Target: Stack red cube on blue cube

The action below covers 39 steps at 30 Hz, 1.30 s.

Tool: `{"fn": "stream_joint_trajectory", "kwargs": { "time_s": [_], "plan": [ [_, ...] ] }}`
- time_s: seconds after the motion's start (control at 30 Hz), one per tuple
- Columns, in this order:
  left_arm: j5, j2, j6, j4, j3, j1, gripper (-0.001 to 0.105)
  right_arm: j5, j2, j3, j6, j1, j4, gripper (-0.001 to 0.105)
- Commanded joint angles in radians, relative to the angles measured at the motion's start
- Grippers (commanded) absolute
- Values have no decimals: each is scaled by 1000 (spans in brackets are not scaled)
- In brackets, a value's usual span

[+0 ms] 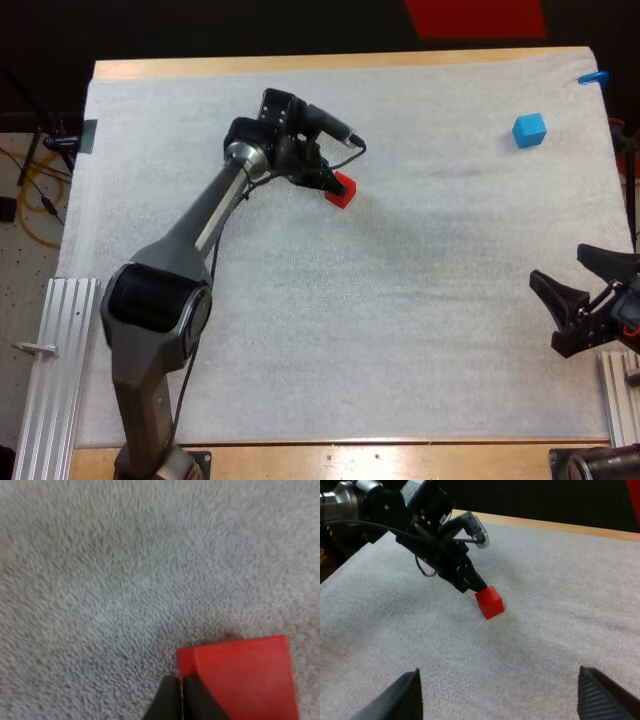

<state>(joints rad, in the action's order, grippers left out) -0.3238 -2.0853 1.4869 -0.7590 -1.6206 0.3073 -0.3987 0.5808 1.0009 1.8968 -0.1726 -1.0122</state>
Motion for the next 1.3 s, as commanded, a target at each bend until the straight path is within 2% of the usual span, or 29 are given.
{"fn": "stream_joint_trajectory", "kwargs": {
  "time_s": [0.0,0.13,0.27,0.4,0.57,0.63,0.67,0.73,0.93,1.17,1.27],
  "plan": [
    [18,50,-5,-3,-6,-13,0,6,-1,11,15,-2,6,63],
    [70,141,-5,-9,-6,-67,0,29,-1,11,24,-2,6,63],
    [87,224,-12,-61,-6,-122,0,38,-1,11,46,-2,6,63],
    [99,332,-76,-159,13,-165,0,44,17,11,46,-2,3,63],
    [118,502,-87,-162,129,-168,0,44,41,11,68,-2,2,63],
    [118,594,-87,-158,205,-164,0,44,54,11,83,-2,2,63],
    [118,611,-87,-157,218,-164,0,44,56,11,84,-2,2,63],
    [118,705,-87,-157,294,-164,0,44,64,11,106,-2,2,63],
    [111,975,-82,-157,460,-162,0,44,84,11,128,-2,5,63],
    [77,1196,-64,-176,550,-162,0,44,92,11,150,-2,5,63],
    [8,1256,-55,-240,554,-162,0,44,92,11,150,-2,5,63]
  ]
}}
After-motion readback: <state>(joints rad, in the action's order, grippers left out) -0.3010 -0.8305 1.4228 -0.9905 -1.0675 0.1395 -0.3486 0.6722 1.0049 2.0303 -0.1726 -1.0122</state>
